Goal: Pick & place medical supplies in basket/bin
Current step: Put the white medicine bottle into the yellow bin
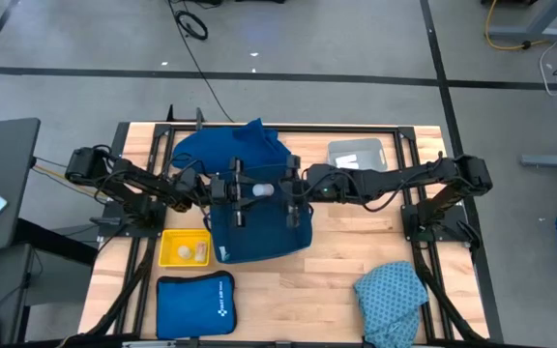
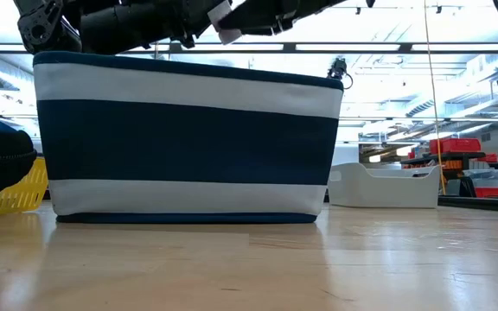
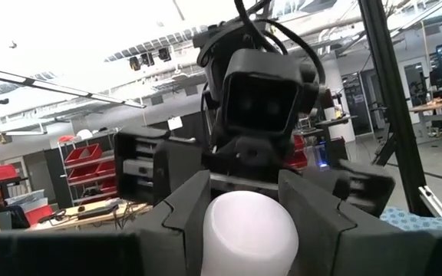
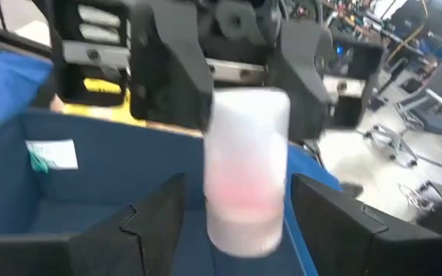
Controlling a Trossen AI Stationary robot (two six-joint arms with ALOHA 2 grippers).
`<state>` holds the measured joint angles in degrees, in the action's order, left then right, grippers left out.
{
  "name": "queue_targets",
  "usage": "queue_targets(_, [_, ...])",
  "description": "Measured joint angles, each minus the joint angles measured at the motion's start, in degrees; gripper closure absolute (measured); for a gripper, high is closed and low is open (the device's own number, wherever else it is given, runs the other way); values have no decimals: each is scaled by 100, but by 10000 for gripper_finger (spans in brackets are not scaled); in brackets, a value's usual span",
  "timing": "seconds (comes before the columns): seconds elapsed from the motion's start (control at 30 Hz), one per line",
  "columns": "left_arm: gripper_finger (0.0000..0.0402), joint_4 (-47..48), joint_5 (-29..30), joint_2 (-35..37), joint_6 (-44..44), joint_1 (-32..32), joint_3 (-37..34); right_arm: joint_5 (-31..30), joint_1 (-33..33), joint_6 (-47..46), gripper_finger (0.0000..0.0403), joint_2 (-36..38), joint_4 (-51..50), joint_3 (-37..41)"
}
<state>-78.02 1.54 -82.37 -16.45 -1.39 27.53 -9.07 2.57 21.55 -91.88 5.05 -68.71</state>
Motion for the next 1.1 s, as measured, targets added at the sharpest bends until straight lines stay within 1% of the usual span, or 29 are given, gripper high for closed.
queue_targets(0.2, [258,90,9,43,92,-11,-69,-448,0,-63,168,0,-737,0])
queue_targets(0.3, [258,180,7,223,166,-11,-195,-463,-2,-314,172,0,-1229,0])
queue_targets(0.4, [258,346,60,495,234,-24,-434,-467,12,-585,172,0,-1663,0])
queue_targets(0.53, [258,729,443,1055,225,-202,-817,-469,56,-856,172,0,-2081,0])
queue_targets(0.67, [258,1625,970,1719,279,-551,-1096,-470,103,-930,172,0,-2399,0])
queue_targets(0.73, [258,2312,1292,2097,405,-784,-1166,-470,130,-931,172,2,-2529,0])
queue_targets(0.87, [258,3748,2090,2815,691,-1331,-1175,-469,186,-1043,172,64,-2819,2])
queue_targets(1.1, [258,5664,3439,3736,1499,-2370,-1169,-487,277,-1525,172,463,-3328,4])
